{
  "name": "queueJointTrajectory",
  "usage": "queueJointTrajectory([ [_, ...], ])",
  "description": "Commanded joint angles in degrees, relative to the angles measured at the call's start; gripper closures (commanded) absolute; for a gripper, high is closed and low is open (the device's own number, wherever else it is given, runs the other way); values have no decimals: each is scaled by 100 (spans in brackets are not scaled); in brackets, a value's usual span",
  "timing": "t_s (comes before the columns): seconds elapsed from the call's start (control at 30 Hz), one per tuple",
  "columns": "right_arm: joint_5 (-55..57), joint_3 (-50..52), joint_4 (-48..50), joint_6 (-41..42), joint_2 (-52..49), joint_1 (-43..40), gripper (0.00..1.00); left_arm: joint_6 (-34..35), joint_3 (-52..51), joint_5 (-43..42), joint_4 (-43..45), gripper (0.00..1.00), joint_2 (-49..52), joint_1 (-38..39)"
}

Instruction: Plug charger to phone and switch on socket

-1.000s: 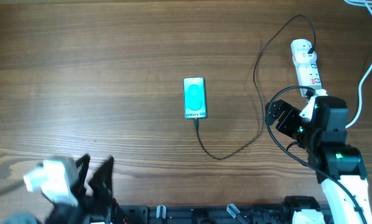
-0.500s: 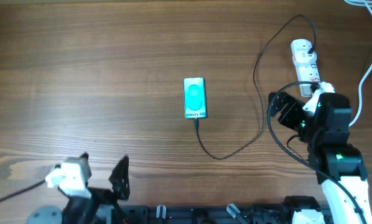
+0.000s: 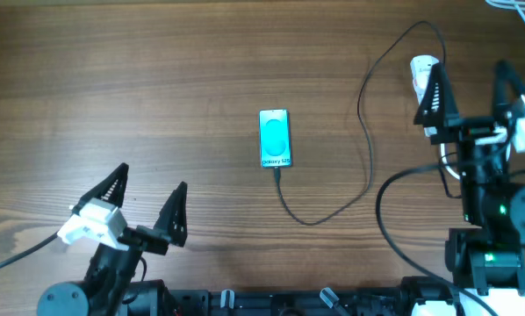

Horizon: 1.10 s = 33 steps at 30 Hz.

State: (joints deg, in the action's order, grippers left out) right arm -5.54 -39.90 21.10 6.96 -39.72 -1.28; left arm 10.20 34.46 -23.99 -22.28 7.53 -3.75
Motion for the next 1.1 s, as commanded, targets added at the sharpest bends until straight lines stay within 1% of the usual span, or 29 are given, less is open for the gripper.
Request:
queueJointTrajectory([
  [0.0, 938, -39, 380, -988, 109, 13, 0, 52, -76, -107, 505, 0, -26, 26],
  [0.07, 1165, -39, 551, -1523, 111, 13, 0, 50, -76, -103, 962, 0, -24, 26],
  [0.13, 1163, -48, 507, -2149, 111, 13, 0, 52, -76, -101, 1180, 0, -24, 26],
  [0.17, 1279, -81, 317, -2533, 118, 13, 0, 52, -76, -90, 1252, 0, -24, 26],
  [0.2, 1447, -98, 76, -2603, 155, 15, 0, 50, -76, -33, 1292, 0, -24, 26],
  [0.27, 1803, -98, -358, -2643, 289, 13, 0, 52, -76, 59, 1285, 0, -24, 26],
  [0.33, 1834, -98, -529, -2634, 560, 15, 0, 52, -76, 63, 1285, 0, -24, 26],
  [0.4, 1705, -103, -601, -2575, 1038, 15, 0, 50, -76, 63, 1276, 0, -24, 26],
  [0.53, 1322, -103, -1176, -2575, 1985, 15, 1, 50, -76, 39, 1180, 0, -24, 26],
  [0.63, 1241, -103, -1233, -2468, 2415, 13, 0, 50, -76, -9, 1196, 0, -26, 26],
  [0.67, 1303, -105, -1309, -2479, 2616, 13, 0, 52, -76, -284, 1176, 0, -35, 44],
  [0.73, 1322, -103, -1309, -2479, 2734, 13, 0, 52, -76, -387, 1156, 0, -94, 122],
  [0.93, 1325, -105, -1709, -2470, 3432, 13, 0, 31, -76, -380, 826, 0, -680, 313],
  [1.07, 1322, -105, -2076, -2273, 3943, 13, 0, -96, -83, -413, 673, 0, -732, 339],
])
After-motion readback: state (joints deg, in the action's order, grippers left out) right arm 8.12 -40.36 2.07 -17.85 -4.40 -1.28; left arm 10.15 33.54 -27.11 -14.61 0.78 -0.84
